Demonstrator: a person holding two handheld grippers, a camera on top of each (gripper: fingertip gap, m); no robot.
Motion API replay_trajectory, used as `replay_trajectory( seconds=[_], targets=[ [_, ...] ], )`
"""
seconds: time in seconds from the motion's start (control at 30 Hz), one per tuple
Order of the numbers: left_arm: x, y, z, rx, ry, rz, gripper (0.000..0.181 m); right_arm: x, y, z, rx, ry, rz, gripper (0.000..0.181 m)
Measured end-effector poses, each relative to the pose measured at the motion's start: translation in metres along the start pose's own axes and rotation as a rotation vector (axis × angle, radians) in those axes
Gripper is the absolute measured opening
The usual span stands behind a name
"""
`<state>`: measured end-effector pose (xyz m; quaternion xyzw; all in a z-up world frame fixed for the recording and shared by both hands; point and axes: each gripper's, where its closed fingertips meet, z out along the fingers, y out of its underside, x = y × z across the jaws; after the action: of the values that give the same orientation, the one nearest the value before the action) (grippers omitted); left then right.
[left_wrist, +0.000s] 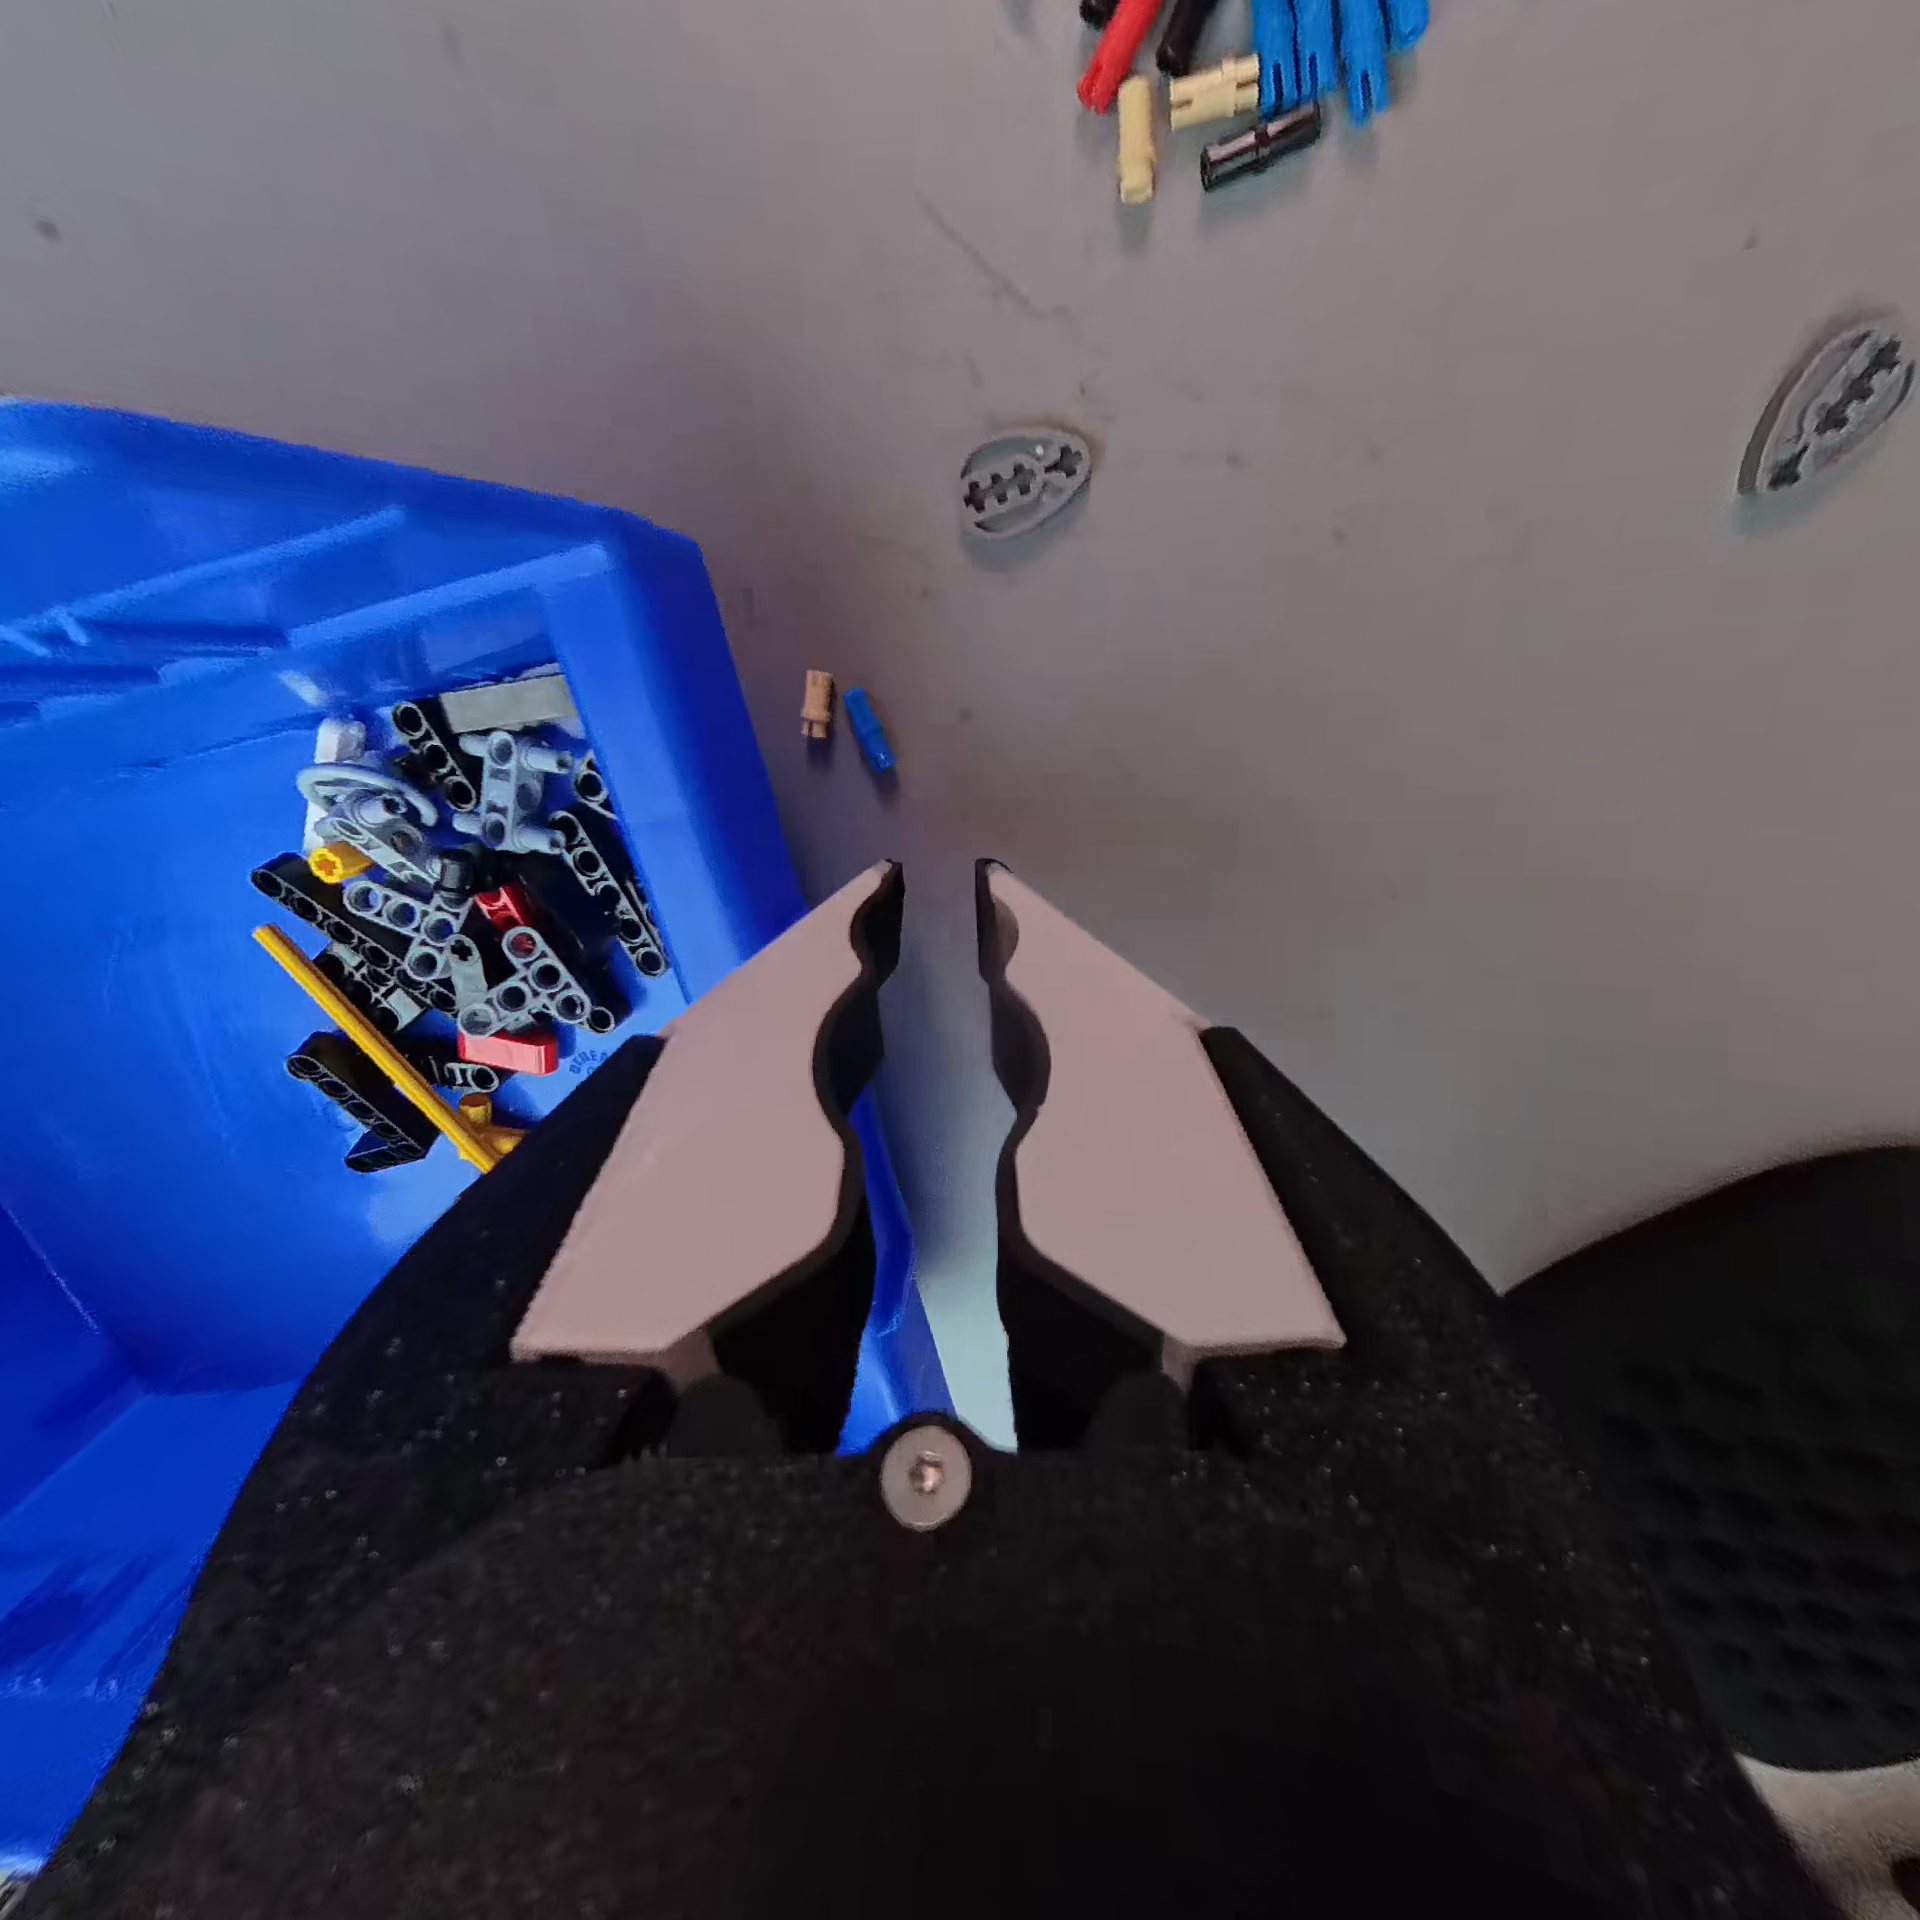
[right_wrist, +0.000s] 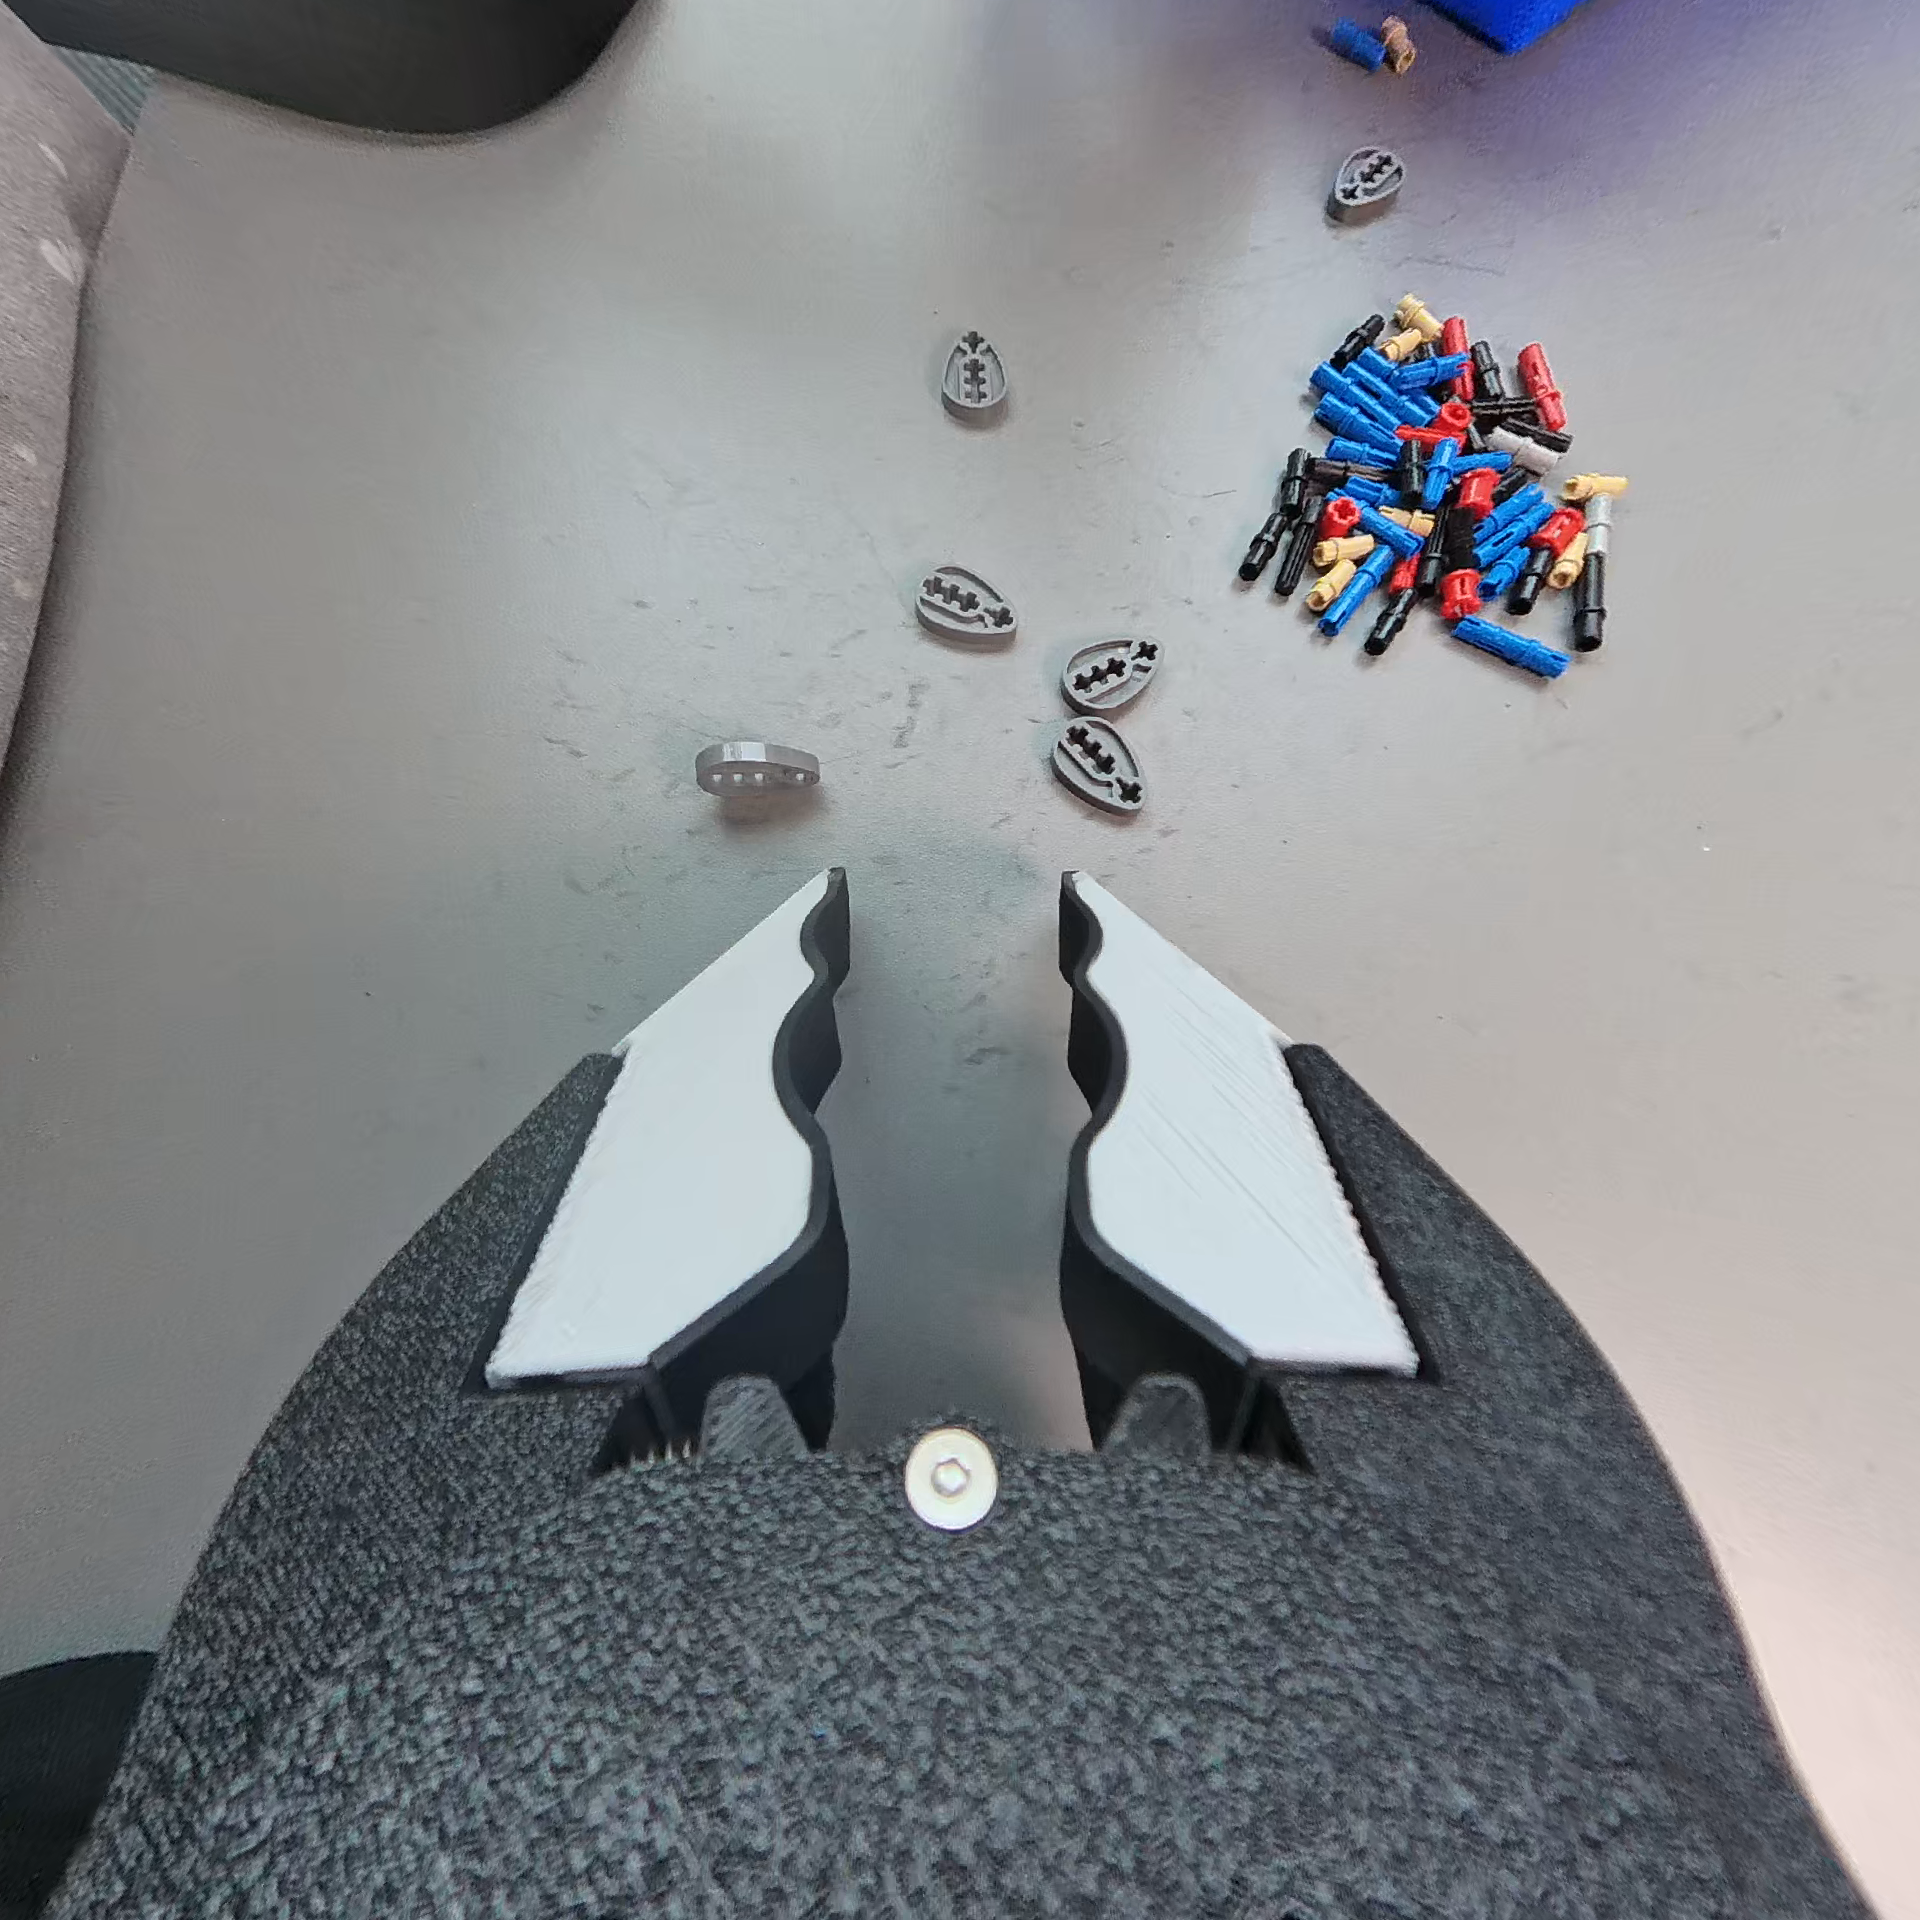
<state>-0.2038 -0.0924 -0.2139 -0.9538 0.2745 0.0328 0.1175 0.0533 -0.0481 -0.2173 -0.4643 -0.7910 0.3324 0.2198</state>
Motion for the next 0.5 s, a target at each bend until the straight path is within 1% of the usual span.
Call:
replay_trajectory(
  seconds=[0.07, 0.17, 0.33, 0.4, 0.5],
  targets=[
    [-0.003, -0.008, 0.004, 0.034, -0.031, 0.001, 0.017, 0.000, 0.000, 0.000, -0.002, 0.000, -0.002, 0.040],
    [-0.005, -0.014, 0.008, 0.022, -0.097, 0.041, 0.026, 0.000, 0.000, 0.000, 0.000, -0.001, 0.002, 0.040],
    [-0.015, -0.015, 0.014, -0.045, -0.203, 0.096, 0.023, -0.001, 0.001, -0.001, -0.001, -0.006, -0.002, 0.040],
    [-0.017, -0.014, 0.016, -0.082, -0.212, 0.118, 0.017, -0.002, 0.001, -0.001, -0.001, -0.009, -0.001, 0.040],
    [-0.016, -0.014, 0.017, -0.111, -0.188, 0.117, 0.016, -0.002, 0.002, -0.002, -0.003, -0.009, -0.001, 0.040]
  ],
)
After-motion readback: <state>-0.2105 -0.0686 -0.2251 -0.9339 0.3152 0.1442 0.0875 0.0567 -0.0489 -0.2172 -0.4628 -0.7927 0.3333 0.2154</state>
